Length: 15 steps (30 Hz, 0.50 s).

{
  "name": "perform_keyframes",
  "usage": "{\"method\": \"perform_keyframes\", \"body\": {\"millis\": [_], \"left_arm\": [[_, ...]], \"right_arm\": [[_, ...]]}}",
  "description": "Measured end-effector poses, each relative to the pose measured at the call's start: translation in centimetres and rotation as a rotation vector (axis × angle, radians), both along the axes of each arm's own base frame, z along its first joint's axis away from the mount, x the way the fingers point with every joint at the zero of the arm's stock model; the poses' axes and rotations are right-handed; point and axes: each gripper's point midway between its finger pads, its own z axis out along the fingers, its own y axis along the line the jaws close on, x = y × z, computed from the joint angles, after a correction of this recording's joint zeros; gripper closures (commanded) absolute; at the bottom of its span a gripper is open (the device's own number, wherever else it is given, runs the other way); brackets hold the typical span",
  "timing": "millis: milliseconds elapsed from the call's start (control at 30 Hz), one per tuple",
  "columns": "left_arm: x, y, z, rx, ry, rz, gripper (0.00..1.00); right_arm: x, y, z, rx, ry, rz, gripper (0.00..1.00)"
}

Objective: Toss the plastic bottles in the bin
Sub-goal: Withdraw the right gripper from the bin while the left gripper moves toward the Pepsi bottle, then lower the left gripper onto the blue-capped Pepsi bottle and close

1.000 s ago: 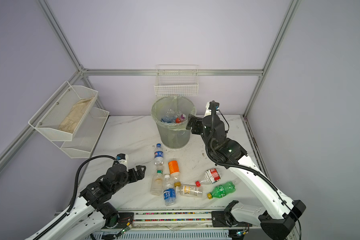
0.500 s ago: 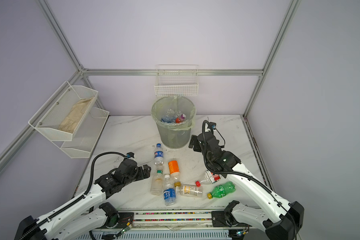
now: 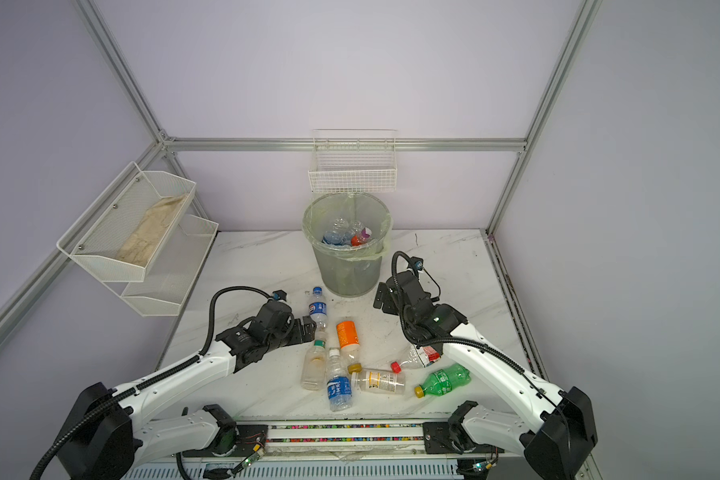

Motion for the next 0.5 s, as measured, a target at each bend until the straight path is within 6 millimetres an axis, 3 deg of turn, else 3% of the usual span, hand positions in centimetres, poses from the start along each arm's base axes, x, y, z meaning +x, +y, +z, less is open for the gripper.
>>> {"method": "perform_keyframes", "body": {"millis": [500], "left_arm": [[4.2,-3.0,-0.5,0.049,0.025,-0.043,0.01]], "right_arm": [[-2.0,1.7,-5.5,-0.014,0.153,0.136,0.03]]}}
